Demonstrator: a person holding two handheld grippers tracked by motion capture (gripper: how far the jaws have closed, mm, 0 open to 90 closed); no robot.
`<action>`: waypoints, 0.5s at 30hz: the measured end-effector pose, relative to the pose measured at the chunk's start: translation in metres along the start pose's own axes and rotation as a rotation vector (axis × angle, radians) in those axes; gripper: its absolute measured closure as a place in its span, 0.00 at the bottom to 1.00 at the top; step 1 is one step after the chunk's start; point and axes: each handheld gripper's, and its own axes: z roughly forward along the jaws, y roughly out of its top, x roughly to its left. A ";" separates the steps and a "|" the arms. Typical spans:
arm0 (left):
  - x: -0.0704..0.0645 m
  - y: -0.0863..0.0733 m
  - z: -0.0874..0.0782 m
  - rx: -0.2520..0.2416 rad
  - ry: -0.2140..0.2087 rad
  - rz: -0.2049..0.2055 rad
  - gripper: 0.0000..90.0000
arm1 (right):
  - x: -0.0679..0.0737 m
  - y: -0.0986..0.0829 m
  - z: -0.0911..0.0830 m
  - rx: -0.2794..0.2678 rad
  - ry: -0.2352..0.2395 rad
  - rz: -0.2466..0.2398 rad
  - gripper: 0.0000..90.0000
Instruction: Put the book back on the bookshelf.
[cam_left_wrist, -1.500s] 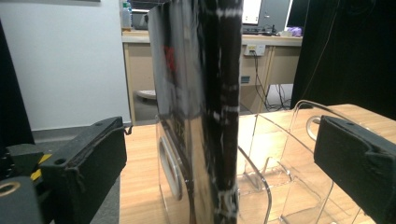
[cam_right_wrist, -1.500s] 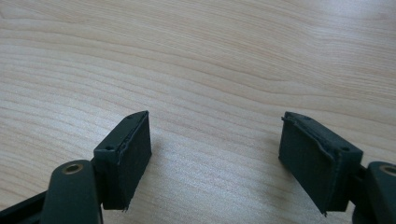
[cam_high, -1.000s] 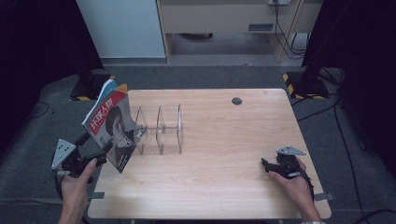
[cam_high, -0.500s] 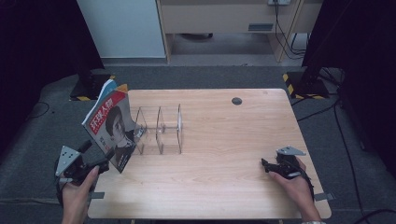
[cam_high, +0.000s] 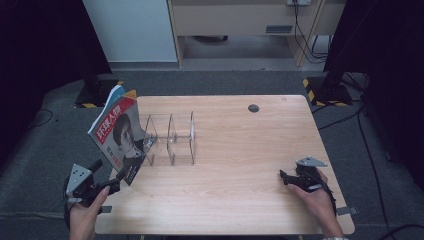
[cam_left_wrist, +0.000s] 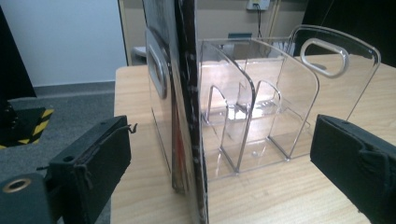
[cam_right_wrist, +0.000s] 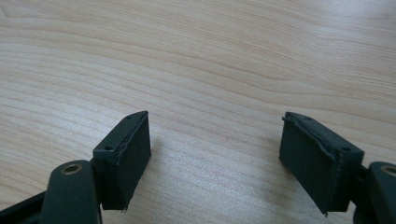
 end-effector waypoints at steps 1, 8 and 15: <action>0.000 -0.001 0.000 0.005 -0.005 0.000 0.06 | 0.000 0.000 0.000 0.000 0.000 0.000 0.28; -0.004 -0.004 0.000 0.021 -0.022 0.011 0.06 | 0.000 0.000 0.000 0.000 0.002 -0.007 0.28; -0.007 -0.007 -0.006 0.031 -0.027 0.027 0.06 | 0.000 0.000 0.000 -0.001 0.001 -0.006 0.28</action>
